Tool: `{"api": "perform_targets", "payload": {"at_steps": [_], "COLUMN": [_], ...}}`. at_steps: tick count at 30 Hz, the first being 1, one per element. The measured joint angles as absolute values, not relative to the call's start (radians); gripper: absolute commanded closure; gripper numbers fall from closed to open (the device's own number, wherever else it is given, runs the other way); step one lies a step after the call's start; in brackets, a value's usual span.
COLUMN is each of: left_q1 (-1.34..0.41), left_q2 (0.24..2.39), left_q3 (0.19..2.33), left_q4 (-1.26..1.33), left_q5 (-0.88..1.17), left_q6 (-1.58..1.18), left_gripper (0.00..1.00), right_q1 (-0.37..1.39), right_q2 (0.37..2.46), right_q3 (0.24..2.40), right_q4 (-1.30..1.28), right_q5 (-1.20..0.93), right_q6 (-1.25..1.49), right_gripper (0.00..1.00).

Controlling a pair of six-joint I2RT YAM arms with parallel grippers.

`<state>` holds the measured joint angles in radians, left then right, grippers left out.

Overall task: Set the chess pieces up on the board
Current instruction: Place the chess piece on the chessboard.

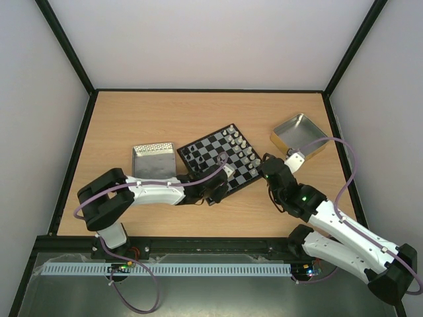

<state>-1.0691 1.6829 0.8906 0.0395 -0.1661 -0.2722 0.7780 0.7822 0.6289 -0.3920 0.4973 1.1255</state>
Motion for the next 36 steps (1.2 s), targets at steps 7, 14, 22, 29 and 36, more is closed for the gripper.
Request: {"api": "perform_targets", "payload": {"at_steps": [7,14,22,29,36], "left_q1": [-1.077,-1.077,-1.077,-1.077,-1.077], "left_q2": [1.686,1.687,1.687,1.685,1.602], "left_q3": [0.878,0.866,0.863,0.863,0.867], "left_q4": [0.040,0.039,0.039,0.037,0.003], "left_q5": [-0.178,-0.184,-0.182,-0.182,-0.195], "left_q6": [-0.266,-0.250,-0.244,-0.243,-0.262], "left_gripper": [0.94,0.89,0.80,0.74,0.48], "right_q1": [0.778,0.778,0.778,0.778,0.778], "right_q2": [0.788,0.789,0.795,0.795,0.794], "right_q3": [0.629,0.629,0.622,0.619,0.619], "right_q4": [-0.392,-0.392,-0.391,-0.391,-0.390], "right_q5": [0.497,0.496,0.493,0.490,0.486], "right_q6": [1.125,1.125,1.125,1.125,1.122], "right_gripper": [0.60,0.60,0.60,0.60,0.59]}}
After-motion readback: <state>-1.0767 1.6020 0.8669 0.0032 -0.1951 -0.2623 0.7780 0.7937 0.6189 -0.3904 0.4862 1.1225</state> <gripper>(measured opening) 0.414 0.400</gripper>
